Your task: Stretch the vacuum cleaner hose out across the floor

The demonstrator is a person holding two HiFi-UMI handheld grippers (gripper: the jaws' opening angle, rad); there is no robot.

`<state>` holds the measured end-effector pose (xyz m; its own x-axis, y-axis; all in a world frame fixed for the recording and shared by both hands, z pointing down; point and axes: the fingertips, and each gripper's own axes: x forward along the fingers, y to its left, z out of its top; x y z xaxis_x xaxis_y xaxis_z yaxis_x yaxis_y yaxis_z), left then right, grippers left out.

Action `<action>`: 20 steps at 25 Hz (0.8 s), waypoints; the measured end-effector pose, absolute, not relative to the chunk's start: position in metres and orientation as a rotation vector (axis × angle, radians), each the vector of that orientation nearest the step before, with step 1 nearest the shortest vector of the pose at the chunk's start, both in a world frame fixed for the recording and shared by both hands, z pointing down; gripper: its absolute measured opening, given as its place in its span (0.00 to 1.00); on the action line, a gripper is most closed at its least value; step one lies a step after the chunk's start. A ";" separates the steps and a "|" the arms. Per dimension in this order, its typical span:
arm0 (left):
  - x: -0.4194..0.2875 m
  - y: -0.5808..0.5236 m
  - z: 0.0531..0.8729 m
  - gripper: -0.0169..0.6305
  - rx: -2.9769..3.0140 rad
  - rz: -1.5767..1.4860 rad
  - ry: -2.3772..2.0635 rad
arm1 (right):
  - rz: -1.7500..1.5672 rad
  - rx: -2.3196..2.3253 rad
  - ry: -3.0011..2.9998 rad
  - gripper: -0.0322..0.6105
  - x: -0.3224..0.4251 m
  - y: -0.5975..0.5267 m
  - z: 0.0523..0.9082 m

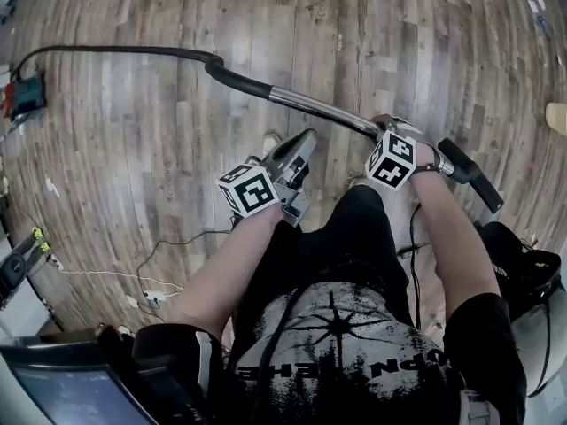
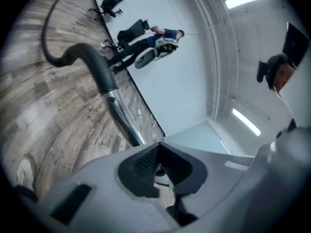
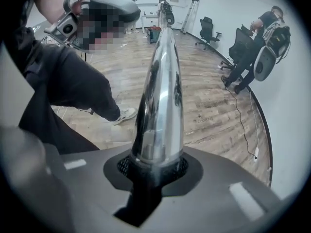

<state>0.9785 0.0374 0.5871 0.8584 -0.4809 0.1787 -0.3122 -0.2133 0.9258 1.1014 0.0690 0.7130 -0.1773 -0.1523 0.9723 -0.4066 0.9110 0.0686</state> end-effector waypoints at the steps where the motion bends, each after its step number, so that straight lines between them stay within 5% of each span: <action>1: 0.989 0.038 0.598 0.03 1.898 -0.120 -0.564 | 0.231 0.428 -1.749 0.19 1.109 0.066 0.732; 13: 1.058 0.022 0.761 0.03 2.643 0.430 -0.341 | 0.216 0.542 -1.716 0.16 1.187 0.047 0.994; 20: 1.050 0.004 0.805 0.03 2.661 0.288 -0.431 | 0.219 0.580 -1.746 0.15 1.216 0.047 1.132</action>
<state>1.0505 0.0043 0.8051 0.9302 -0.2538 0.2652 -0.3424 -0.8604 0.3775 1.2156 0.0468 1.1316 -0.1531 -0.2634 0.9525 -0.4904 0.8570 0.1582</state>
